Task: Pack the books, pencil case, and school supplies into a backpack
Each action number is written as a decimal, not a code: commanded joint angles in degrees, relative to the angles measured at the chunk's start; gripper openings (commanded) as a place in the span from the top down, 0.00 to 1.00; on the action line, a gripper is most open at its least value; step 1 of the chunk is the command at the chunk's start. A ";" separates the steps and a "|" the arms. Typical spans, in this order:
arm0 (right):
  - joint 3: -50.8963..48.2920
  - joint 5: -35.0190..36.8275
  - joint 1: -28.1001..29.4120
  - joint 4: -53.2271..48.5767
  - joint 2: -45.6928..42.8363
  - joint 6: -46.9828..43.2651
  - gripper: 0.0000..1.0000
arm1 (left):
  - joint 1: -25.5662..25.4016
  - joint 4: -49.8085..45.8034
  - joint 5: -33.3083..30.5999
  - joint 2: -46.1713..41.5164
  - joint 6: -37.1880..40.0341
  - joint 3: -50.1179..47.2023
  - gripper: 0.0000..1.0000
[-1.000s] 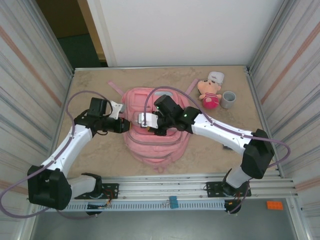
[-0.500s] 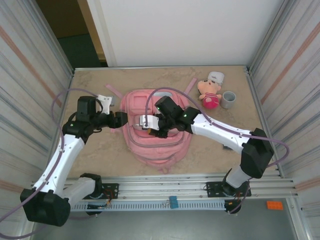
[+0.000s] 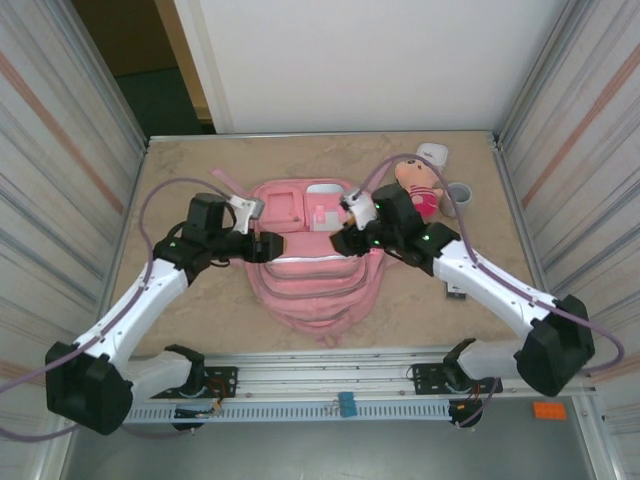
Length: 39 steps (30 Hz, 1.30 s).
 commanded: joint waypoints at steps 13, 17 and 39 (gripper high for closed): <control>-19.64 4.36 -0.58 17.60 1.21 37.73 0.45 | -0.98 10.80 -5.82 8.32 -14.28 -9.73 0.29; -14.83 -1.35 -0.35 23.45 11.88 37.76 0.53 | 1.07 11.38 -7.69 7.76 -13.85 -10.97 0.27; 4.29 9.28 -15.86 -27.41 5.66 21.69 0.44 | -10.65 13.32 -23.90 -5.49 -10.81 -6.16 0.16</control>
